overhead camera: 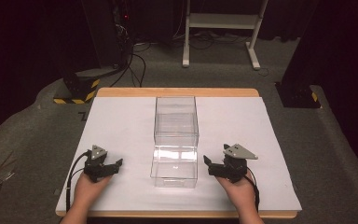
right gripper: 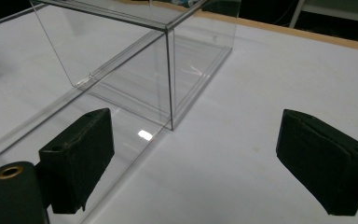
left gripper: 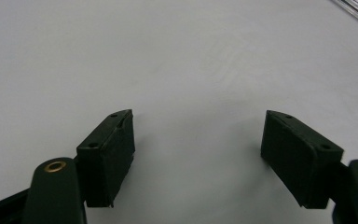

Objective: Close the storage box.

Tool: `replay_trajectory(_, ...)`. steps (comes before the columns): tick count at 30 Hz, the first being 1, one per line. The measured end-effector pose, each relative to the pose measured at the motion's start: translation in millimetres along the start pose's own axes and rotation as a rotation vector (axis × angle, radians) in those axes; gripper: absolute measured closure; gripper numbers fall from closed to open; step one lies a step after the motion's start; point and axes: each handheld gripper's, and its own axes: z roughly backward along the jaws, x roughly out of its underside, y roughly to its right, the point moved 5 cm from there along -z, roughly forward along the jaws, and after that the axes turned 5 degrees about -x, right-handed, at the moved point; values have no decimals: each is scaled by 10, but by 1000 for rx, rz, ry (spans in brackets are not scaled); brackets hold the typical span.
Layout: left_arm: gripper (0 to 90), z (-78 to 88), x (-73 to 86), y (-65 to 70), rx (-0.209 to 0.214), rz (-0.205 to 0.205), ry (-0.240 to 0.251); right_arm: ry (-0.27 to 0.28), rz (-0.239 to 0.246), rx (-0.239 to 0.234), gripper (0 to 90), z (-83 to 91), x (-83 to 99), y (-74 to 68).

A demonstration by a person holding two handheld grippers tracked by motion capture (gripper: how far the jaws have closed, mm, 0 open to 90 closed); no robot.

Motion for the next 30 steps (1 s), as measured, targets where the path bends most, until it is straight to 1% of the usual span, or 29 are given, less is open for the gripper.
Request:
replay_trajectory(9, 257, -1, 0, 0, 2, 2, 0, 45, 11, -21, 112, 88, -91, -111)
replay_trajectory(15, 257, -1, -1, 0, 2, 2, 0, 67, 31, -39, 113, 126, -145, -199)
replay_trajectory(30, 258, 1, 2, 4, -2, 4, 0, 97, 38, -92, 118, 154, -196, -378)
